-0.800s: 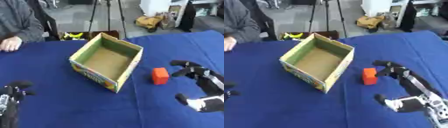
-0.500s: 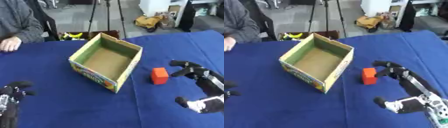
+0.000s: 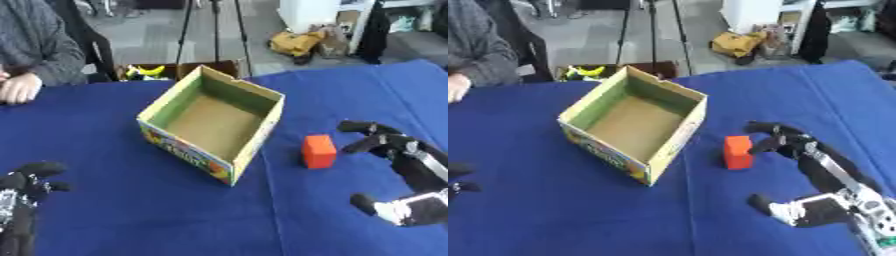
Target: Pick up objects on the table and place them in the box.
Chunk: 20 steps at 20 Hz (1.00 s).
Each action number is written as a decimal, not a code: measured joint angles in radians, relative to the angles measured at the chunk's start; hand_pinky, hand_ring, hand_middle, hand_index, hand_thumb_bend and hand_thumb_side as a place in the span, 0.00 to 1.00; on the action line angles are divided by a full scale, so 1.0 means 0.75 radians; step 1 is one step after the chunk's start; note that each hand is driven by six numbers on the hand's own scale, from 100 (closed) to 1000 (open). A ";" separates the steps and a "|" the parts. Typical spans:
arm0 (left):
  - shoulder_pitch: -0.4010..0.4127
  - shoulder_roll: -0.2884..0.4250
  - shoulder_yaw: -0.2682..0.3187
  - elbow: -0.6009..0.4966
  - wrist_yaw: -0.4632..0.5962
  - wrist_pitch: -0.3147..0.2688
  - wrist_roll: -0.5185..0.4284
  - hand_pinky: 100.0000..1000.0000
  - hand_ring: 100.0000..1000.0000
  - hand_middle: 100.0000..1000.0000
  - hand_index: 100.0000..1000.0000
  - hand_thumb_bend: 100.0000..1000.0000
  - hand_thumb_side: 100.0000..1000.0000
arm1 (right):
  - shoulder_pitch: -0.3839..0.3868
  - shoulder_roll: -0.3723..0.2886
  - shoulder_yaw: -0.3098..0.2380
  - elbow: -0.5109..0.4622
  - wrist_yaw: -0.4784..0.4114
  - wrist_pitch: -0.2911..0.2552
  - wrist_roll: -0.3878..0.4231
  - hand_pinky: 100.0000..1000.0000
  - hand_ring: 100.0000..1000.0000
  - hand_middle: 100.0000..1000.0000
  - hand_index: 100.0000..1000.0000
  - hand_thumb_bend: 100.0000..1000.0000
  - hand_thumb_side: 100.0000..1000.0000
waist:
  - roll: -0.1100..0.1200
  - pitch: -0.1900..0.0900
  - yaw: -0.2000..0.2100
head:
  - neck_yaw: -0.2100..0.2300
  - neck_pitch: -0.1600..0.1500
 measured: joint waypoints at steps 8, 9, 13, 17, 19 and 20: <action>0.000 0.000 0.000 0.000 0.000 0.000 0.000 0.52 0.70 0.59 0.68 0.00 0.75 | 0.037 -0.182 -0.003 0.000 0.015 -0.126 -0.036 0.77 1.00 0.86 0.72 0.45 0.27 | -0.013 0.000 0.005 | 0.000 -0.012; 0.000 0.001 0.000 0.000 0.000 0.000 0.000 0.52 0.70 0.59 0.68 0.00 0.75 | 0.042 -0.211 -0.003 0.000 0.025 -0.145 -0.039 0.77 1.00 0.86 0.72 0.45 0.29 | -0.015 0.000 0.005 | 0.000 -0.012; 0.001 0.001 0.000 0.000 0.000 0.000 -0.001 0.52 0.70 0.59 0.68 0.00 0.75 | 0.040 -0.337 0.005 0.000 0.073 -0.185 -0.050 0.78 1.00 0.87 0.74 0.44 0.38 | -0.019 0.000 0.009 | 0.000 -0.016; 0.009 0.002 0.000 0.000 0.000 0.002 -0.003 0.52 0.70 0.59 0.68 0.00 0.75 | -0.008 -0.464 0.021 0.000 0.127 -0.161 -0.051 0.80 1.00 0.87 0.77 0.45 0.47 | -0.020 -0.002 0.016 | -0.001 -0.016; 0.009 0.002 0.000 0.000 0.000 0.002 -0.004 0.52 0.70 0.59 0.68 0.00 0.75 | -0.044 -0.527 0.032 0.005 0.143 -0.141 -0.045 0.81 1.00 0.88 0.79 0.39 0.48 | -0.018 -0.004 0.020 | -0.003 -0.016; 0.010 0.002 0.000 0.000 0.000 0.001 -0.005 0.52 0.70 0.59 0.68 0.00 0.75 | -0.066 -0.552 0.038 0.018 0.152 -0.136 -0.040 0.81 1.00 0.88 0.79 0.44 0.52 | -0.018 -0.004 0.024 | -0.006 -0.016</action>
